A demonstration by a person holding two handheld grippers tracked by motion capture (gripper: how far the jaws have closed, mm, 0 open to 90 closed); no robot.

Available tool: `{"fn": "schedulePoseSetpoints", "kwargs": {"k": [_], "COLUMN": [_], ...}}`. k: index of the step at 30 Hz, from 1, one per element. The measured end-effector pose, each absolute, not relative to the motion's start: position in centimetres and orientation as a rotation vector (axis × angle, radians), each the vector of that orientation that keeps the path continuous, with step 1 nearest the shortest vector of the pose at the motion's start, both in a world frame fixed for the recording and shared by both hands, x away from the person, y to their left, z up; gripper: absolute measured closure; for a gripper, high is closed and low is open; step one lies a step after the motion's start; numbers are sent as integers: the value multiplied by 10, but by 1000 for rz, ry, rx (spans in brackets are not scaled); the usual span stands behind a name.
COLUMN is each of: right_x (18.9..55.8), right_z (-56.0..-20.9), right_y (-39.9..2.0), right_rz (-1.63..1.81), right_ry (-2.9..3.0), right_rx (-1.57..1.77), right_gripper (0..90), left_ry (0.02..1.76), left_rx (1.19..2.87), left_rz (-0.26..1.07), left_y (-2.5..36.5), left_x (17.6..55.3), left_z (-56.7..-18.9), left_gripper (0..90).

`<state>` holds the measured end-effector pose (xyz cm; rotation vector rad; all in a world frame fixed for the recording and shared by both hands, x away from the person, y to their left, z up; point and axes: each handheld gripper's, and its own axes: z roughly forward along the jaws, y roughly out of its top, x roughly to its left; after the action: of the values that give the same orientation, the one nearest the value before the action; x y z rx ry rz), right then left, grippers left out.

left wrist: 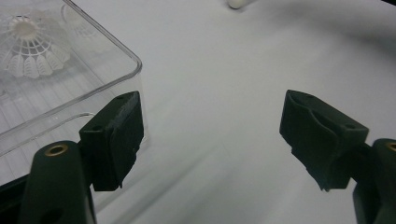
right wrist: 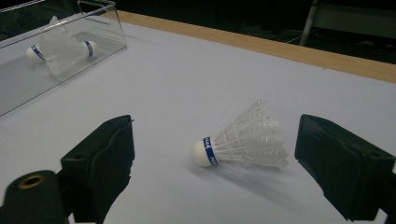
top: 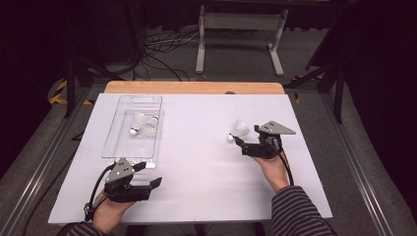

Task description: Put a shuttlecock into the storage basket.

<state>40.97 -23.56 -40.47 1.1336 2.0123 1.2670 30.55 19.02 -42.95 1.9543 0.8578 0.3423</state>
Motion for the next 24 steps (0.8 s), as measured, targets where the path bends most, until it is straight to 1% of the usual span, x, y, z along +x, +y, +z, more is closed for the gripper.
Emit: {"fn": "schedulePoseSetpoints", "kwargs": {"k": [16,24], "right_x": [438,454], "right_z": [-396,-394], "right_y": [-231,-229], "right_rz": [1190,1107], "right_ry": [2063,2128], "right_rx": [1185,1243], "right_gripper": [179,234], "left_ry": [853,852], "left_rx": [1954,1955], "left_rz": [347,344], "left_y": [191,191], "left_x": [306,306], "left_z": [-429,-429], "left_gripper": [228,228]}}
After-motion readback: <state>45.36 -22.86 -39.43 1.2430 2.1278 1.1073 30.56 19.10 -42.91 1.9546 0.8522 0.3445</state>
